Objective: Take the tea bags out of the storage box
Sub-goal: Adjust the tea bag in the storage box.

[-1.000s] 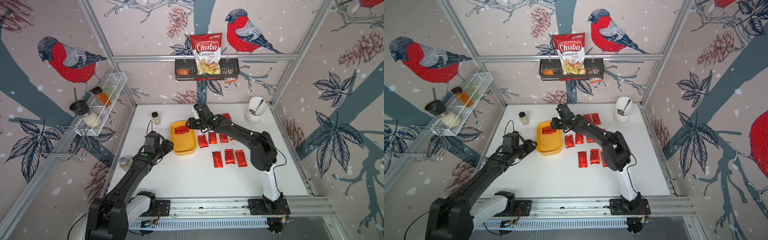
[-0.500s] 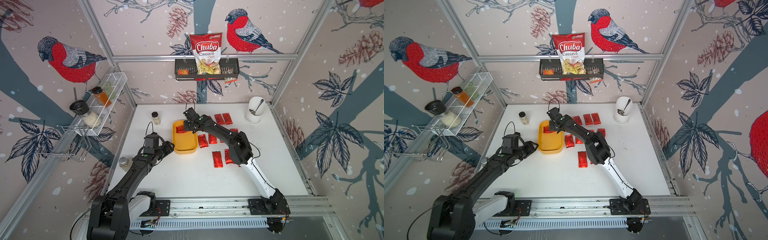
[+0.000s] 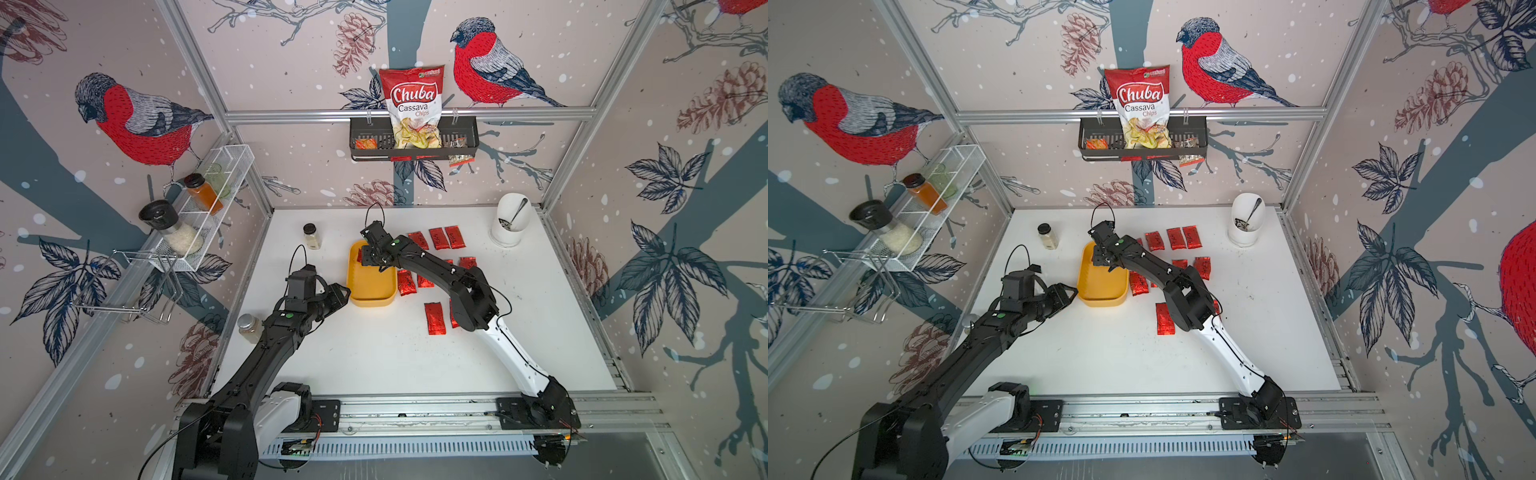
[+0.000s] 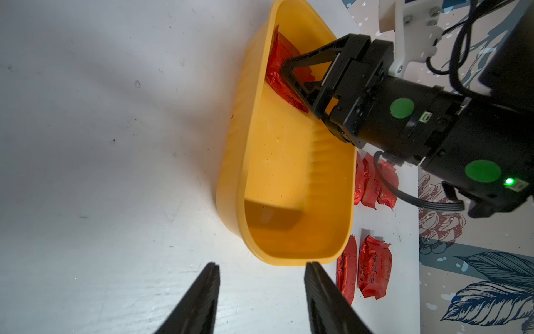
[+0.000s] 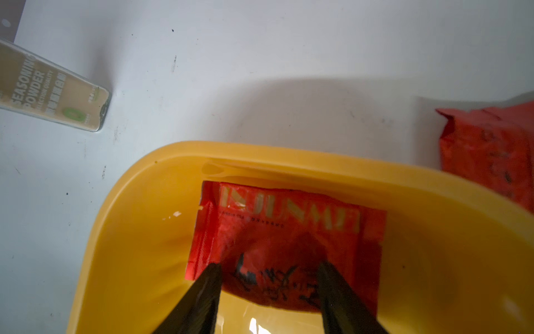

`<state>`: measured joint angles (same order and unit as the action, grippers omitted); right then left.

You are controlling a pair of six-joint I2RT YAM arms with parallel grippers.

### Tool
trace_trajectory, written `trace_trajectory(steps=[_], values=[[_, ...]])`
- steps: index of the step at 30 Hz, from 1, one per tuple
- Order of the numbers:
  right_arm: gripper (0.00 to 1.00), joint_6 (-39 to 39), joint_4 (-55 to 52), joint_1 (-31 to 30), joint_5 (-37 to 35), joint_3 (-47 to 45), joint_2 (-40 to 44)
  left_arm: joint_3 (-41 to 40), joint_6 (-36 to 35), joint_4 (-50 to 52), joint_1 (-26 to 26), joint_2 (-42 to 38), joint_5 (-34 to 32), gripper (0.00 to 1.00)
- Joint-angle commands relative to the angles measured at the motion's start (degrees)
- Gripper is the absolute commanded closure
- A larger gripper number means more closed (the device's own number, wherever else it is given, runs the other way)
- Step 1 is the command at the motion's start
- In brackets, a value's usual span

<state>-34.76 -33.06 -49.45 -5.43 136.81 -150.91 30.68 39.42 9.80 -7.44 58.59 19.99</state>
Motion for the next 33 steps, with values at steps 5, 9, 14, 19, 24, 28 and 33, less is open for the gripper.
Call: trace_trajectory(steps=[5, 9, 14, 19, 24, 28, 33], values=[[0.43, -1.1, 1.2, -2.2, 6.2, -1.3, 1.5, 0.0, -1.0, 2.0, 0.1, -2.7, 0.8, 0.47], [0.43, -1.9, 4.4, -3.7, 10.0, -6.0, 5.6, 0.4, -0.7, 3.6, 0.1, -4.8, 0.7, 0.47], [0.43, -0.4, 4.0, -4.6, 11.2, -8.5, 9.8, 1.6, -0.4, 6.2, 0.1, -8.0, 0.1, 0.47], [0.37, 5.1, 2.4, -3.8, 6.9, -10.3, 12.2, 2.8, 0.0, 8.5, 0.1, -11.2, -0.4, 0.46], [0.34, 10.8, 0.8, -0.1, 7.4, -8.5, 8.8, 3.3, 0.5, 10.0, 0.1, -13.0, -0.5, 0.46], [0.32, 15.5, 2.6, 1.2, 7.2, -8.4, 7.1, 2.9, 0.8, 10.7, 0.1, -13.8, -0.4, 0.46], [0.28, 17.7, 4.8, 1.8, 9.6, -7.6, 5.8, 1.9, 0.8, 11.0, 0.1, -13.8, 0.0, 0.46]])
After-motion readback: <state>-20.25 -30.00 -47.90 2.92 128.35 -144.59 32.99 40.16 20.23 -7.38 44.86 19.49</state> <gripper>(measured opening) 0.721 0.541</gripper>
